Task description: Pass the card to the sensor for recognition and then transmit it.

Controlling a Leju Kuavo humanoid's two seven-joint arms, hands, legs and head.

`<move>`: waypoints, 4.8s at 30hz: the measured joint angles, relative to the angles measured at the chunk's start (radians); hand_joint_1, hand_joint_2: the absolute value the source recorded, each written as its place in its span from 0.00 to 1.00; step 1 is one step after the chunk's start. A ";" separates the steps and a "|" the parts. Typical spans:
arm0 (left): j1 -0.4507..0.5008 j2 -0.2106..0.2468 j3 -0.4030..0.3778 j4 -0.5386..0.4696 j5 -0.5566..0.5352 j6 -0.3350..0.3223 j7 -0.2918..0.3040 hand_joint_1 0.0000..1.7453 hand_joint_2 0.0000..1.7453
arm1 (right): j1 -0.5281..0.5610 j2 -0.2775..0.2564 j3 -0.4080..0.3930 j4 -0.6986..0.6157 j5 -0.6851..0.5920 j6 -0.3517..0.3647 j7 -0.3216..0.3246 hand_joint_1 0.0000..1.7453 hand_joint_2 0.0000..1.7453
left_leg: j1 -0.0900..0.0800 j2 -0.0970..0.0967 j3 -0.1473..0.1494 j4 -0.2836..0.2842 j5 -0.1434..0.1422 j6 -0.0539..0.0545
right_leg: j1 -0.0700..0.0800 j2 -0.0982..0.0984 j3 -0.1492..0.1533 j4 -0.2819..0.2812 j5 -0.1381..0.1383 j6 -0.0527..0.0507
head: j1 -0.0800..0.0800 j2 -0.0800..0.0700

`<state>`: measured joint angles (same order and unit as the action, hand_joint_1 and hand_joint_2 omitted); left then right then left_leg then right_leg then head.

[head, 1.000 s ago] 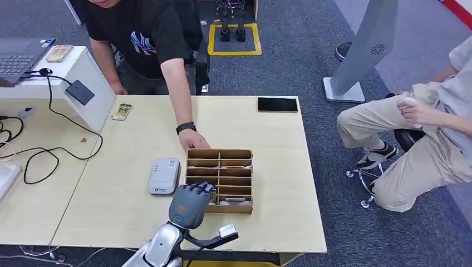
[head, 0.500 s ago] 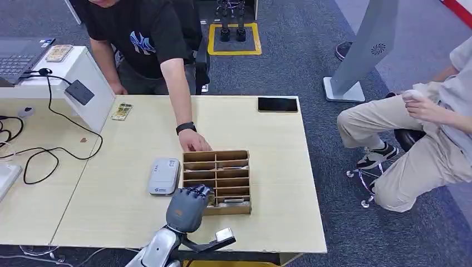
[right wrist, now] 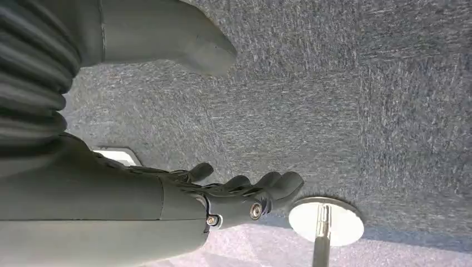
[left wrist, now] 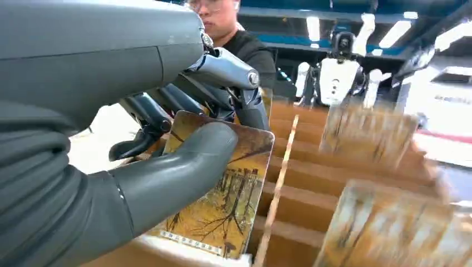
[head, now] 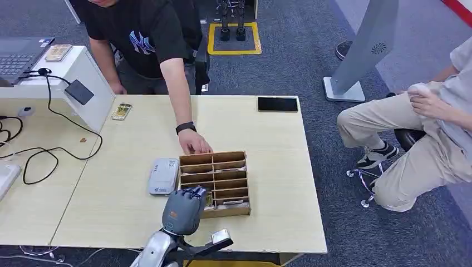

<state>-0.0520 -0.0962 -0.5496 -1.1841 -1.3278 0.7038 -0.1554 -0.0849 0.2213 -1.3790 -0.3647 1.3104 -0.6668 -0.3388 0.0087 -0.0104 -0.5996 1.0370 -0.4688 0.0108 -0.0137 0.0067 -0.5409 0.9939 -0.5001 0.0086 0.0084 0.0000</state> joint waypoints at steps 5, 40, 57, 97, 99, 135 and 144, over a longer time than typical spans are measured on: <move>0.018 -0.026 0.036 -0.024 0.037 0.000 -0.072 1.00 1.00 | 0.000 0.000 0.000 0.000 0.000 0.000 0.000 0.00 1.00 | 0.000 0.000 0.000 0.000 0.000 0.000 | 0.000 0.000 0.000 0.000 0.000 0.000 | 0.000 0.000; 0.072 -0.119 0.178 -0.130 0.153 0.000 -0.252 1.00 1.00 | -0.001 0.000 -0.005 0.000 0.009 0.000 -0.001 0.00 1.00 | 0.000 0.000 0.000 0.000 0.000 0.000 | 0.000 0.000 0.000 0.000 0.000 0.000 | 0.000 0.000; -0.111 -0.117 0.168 -0.308 1.234 -0.004 -0.279 1.00 1.00 | 0.001 0.040 -0.045 -0.068 0.077 0.000 0.033 0.00 1.00 | 0.000 -0.001 0.000 0.000 0.000 0.000 | 0.000 -0.001 0.000 0.000 0.000 0.000 | 0.000 0.000; -0.438 -0.145 0.407 -0.031 1.260 -0.005 -0.217 0.00 0.00 | -0.018 0.040 -0.049 -0.075 0.059 0.000 0.018 0.00 1.00 | 0.000 0.000 -0.001 0.000 0.000 -0.001 | 0.000 0.001 -0.001 0.000 0.000 0.000 | 0.000 0.000; -0.384 -0.145 0.404 -0.084 1.267 -0.005 -0.229 0.00 0.00 | -0.018 0.040 -0.055 -0.075 0.054 0.000 0.021 0.00 1.00 | 0.000 0.000 -0.001 0.000 0.000 0.000 | 0.000 0.001 -0.001 0.000 0.000 0.000 | 0.000 0.000; 0.235 -0.050 0.220 -0.664 1.575 -0.083 -0.419 0.00 1.00 | -0.017 0.065 -0.156 -0.094 -0.026 0.000 0.049 0.00 1.00 | 0.000 0.000 -0.001 0.000 -0.002 0.000 | 0.000 0.000 -0.002 0.000 -0.002 0.000 | 0.000 0.000; 0.251 -0.019 0.167 -0.666 1.556 -0.075 -0.434 0.00 1.00 | -0.017 0.065 -0.162 -0.069 -0.038 0.000 0.051 0.00 1.00 | 0.000 0.000 -0.001 0.000 -0.002 0.000 | 0.000 0.000 -0.001 0.000 -0.001 -0.001 | 0.000 0.000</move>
<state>0.1988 -0.1152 -0.3830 -1.8505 0.2277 0.6287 -0.5894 -0.1023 0.2861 -1.5408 -0.4341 1.2722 -0.6668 -0.2876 0.0090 -0.0100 -0.6006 1.0372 -0.4706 0.0111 -0.0136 0.0071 -0.5422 0.9940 -0.5016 0.0081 0.0080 0.0000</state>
